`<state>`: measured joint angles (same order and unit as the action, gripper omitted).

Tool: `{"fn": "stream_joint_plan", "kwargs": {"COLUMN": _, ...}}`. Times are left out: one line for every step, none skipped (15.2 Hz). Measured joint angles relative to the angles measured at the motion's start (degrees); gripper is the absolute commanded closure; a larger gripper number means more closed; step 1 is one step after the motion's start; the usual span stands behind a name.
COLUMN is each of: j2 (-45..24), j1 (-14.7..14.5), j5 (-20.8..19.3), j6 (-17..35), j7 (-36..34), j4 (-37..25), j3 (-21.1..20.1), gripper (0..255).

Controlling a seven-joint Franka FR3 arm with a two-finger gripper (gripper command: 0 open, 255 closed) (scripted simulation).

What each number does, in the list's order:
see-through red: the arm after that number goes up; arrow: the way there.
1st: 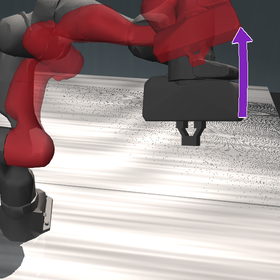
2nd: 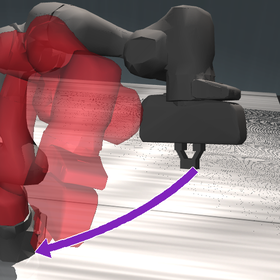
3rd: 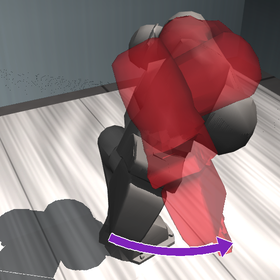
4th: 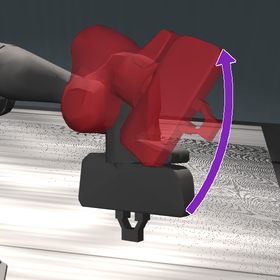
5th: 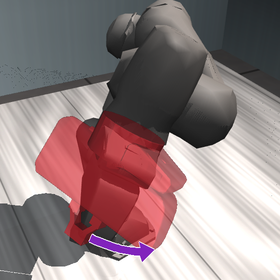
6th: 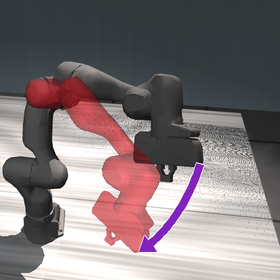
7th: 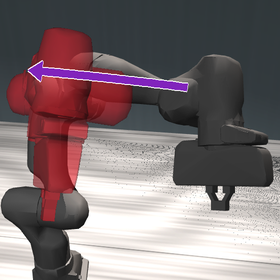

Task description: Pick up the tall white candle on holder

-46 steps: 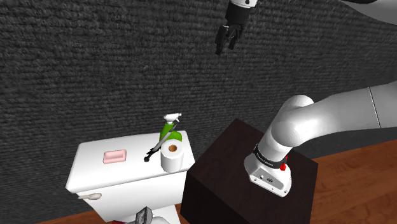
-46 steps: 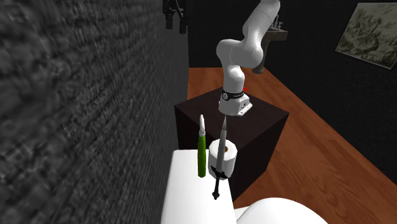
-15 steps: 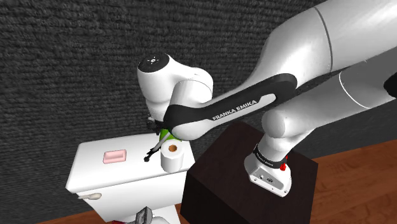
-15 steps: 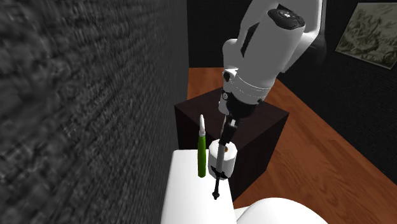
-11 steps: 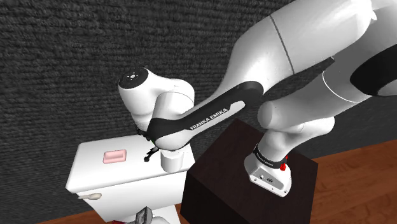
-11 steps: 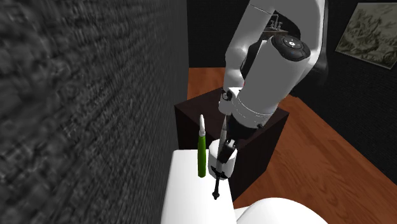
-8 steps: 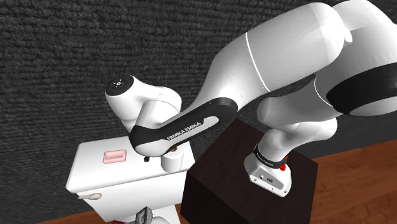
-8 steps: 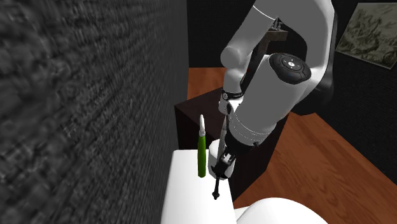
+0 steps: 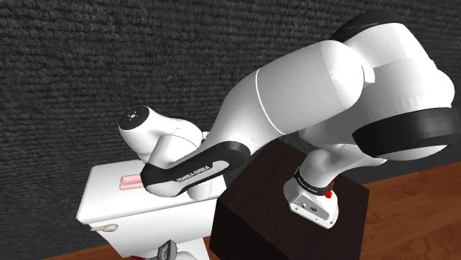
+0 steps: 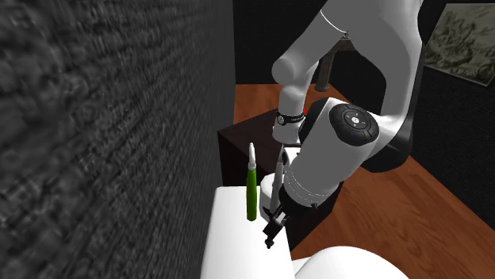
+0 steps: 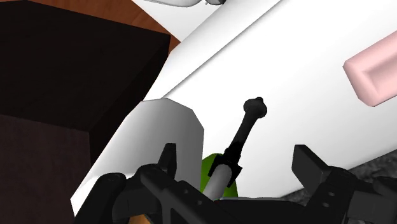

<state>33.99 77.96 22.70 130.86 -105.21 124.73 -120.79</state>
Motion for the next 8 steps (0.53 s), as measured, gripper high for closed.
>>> {"fn": "stream_joint_plan", "kwargs": {"j2": 0.3, "j1": 0.3, "j5": 0.4, "j6": 0.5, "j7": 0.2, "j4": 0.2, "j3": -0.5, "gripper": 0}}
{"fn": "stream_joint_plan", "kwargs": {"j2": 0.5, "j1": 0.5, "j5": 0.6, "j6": 0.7, "j7": 0.2, "j4": 0.2, "j3": -0.8, "gripper": 255}}
{"fn": "stream_joint_plan", "kwargs": {"j2": 0.6, "j1": 0.6, "j5": 0.7, "j6": 0.8, "j7": 0.3, "j4": 0.2, "j3": -0.9, "gripper": 255}}
{"fn": "stream_joint_plan", "kwargs": {"j2": 0.7, "j1": 0.7, "j5": 0.8, "j6": 0.8, "j7": 0.3, "j4": 0.2, "j3": -1.0, "gripper": 255}}
{"fn": "stream_joint_plan", "kwargs": {"j2": 0.7, "j1": 0.7, "j5": 0.8, "j6": 0.8, "j7": 0.3, "j4": 0.2, "j3": -1.0, "gripper": 255}}
{"fn": "stream_joint_plan", "kwargs": {"j2": 0.7, "j1": 0.7, "j5": 0.8, "j6": 0.9, "j7": 0.3, "j4": 0.2, "j3": -1.0, "gripper": 255}}
{"fn": "stream_joint_plan", "kwargs": {"j2": 0.7, "j1": 0.7, "j5": 0.8, "j6": 0.9, "j7": 0.3, "j4": 0.2, "j3": -1.0, "gripper": 255}}
{"fn": "stream_joint_plan", "kwargs": {"j2": 0.7, "j1": 0.7, "j5": 0.8, "j6": 0.9, "j7": 0.3, "j4": 0.2, "j3": -1.0, "gripper": 255}}
